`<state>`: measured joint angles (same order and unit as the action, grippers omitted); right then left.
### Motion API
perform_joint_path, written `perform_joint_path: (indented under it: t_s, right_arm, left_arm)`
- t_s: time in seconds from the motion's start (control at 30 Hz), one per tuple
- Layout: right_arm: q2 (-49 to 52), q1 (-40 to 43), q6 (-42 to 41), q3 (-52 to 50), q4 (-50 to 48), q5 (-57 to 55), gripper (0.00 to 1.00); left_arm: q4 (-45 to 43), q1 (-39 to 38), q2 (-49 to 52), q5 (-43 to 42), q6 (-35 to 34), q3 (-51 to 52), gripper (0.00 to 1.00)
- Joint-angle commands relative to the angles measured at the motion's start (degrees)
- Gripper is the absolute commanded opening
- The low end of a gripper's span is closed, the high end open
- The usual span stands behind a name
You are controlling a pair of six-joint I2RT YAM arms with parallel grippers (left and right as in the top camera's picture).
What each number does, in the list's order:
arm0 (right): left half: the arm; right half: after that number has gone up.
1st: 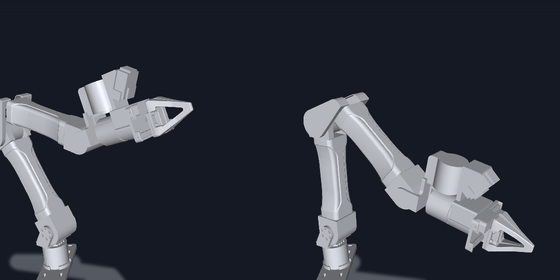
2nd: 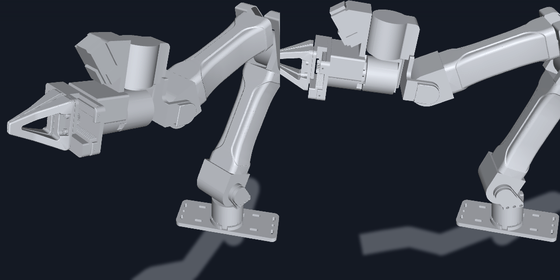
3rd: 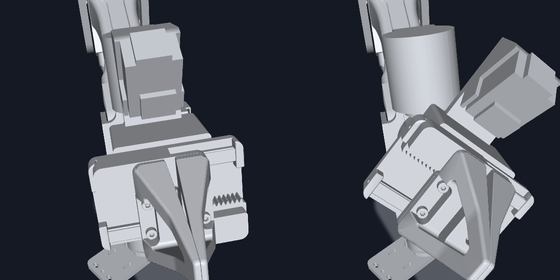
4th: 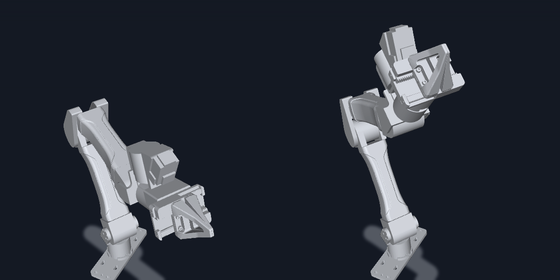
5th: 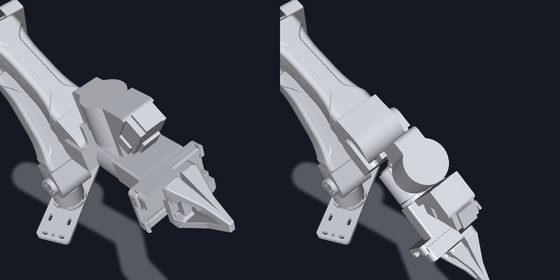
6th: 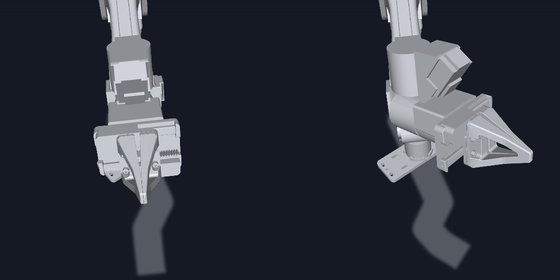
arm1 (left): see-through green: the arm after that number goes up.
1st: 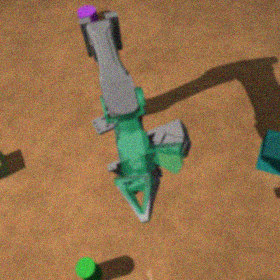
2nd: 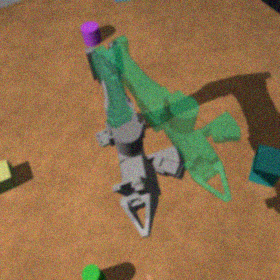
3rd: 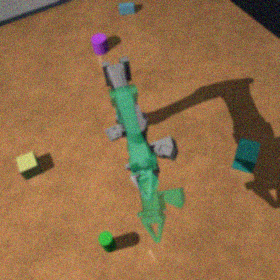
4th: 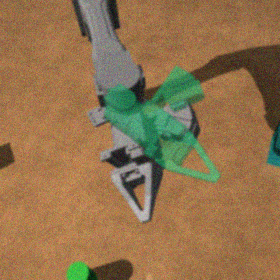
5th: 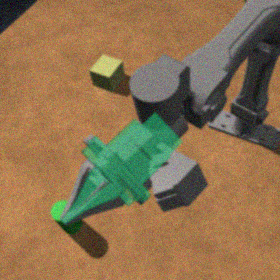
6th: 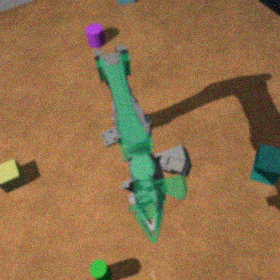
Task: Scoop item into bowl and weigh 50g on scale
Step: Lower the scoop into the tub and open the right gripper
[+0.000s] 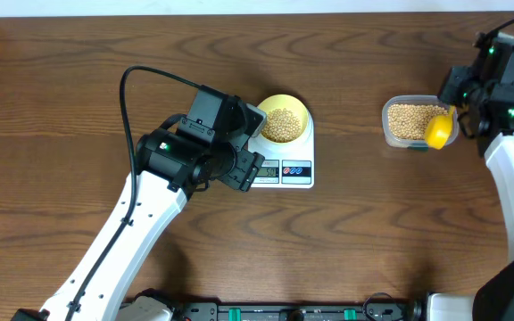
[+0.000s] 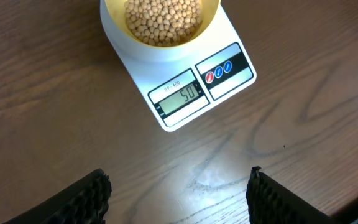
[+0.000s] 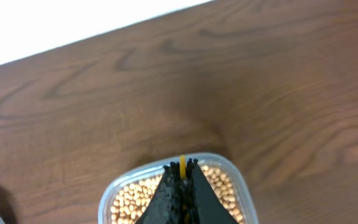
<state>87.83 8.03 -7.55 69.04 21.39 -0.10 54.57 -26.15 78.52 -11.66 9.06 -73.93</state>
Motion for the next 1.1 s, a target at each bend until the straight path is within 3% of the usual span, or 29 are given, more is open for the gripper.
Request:
perform_joint_path:
  t_s: [0.0,0.37,0.73,1.07]
  right_arm:
    - [0.7,0.1,4.4,-3.8,-3.3,5.4,0.01]
    - [1.0,0.1,8.6,-12.5,-20.3,9.7,0.01]
    - [6.4,-1.6,16.3,-13.7,-29.7,12.3,0.01]
    - [11.0,-3.7,16.4,-13.7,-37.3,12.7,0.01]
  left_arm:
    - [0.0,-0.1,-1.1,0.4,0.5,0.1,0.73]
    - [0.0,-0.1,-1.1,0.4,0.5,0.1,0.73]
    - [0.0,-0.1,-1.1,0.4,0.5,0.1,0.73]
    - [0.0,-0.1,-1.1,0.4,0.5,0.1,0.73]
